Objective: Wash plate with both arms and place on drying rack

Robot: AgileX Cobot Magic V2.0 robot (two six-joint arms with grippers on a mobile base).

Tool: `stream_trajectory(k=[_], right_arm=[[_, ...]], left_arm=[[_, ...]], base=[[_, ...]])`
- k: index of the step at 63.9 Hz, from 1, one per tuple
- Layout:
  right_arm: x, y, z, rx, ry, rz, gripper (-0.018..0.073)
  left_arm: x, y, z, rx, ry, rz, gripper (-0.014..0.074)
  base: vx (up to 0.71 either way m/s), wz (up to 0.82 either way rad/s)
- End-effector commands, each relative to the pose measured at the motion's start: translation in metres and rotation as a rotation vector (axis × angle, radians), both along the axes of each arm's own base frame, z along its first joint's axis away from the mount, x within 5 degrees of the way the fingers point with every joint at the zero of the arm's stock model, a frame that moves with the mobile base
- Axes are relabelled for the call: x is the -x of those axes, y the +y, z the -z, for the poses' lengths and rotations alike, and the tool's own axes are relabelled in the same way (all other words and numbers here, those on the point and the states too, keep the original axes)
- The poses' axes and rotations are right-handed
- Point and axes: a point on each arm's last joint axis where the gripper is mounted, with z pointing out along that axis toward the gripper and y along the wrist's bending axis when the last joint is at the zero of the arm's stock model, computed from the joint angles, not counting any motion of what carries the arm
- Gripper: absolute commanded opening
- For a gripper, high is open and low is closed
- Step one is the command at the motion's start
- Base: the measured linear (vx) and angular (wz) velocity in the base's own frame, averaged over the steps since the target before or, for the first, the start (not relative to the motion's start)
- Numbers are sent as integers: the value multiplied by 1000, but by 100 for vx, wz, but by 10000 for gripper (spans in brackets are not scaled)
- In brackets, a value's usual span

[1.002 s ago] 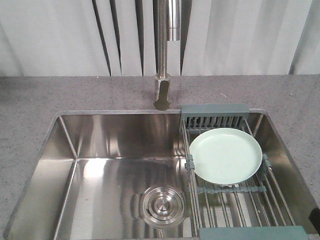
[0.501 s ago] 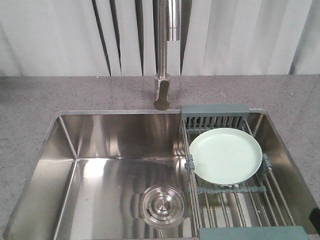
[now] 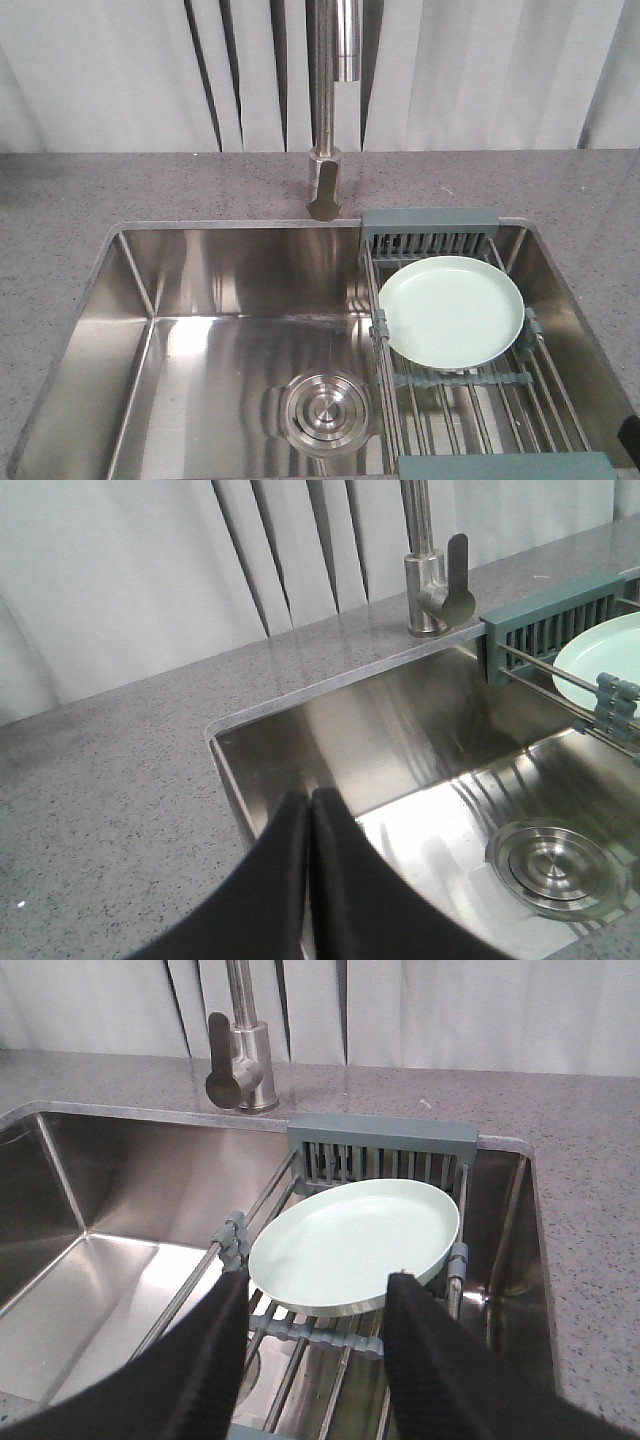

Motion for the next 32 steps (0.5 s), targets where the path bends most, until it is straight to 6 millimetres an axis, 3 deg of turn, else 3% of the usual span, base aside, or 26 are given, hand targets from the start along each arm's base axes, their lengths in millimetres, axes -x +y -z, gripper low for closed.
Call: stream_trajectory(k=[1,26,32], right_arm=[[-1,0,-14,-14,-88,3,312],[-2,-2,-17,49,-148,16,312],[-2,-2,-16,54,-142,17,270]], left_arm=[[0,0,-14,48,-81,1,-6],[0,0,-14,48,-81,1,-6],[0,0,-14,48,-81,1,-6]], base=[[0,0],[0,0],[0,0]])
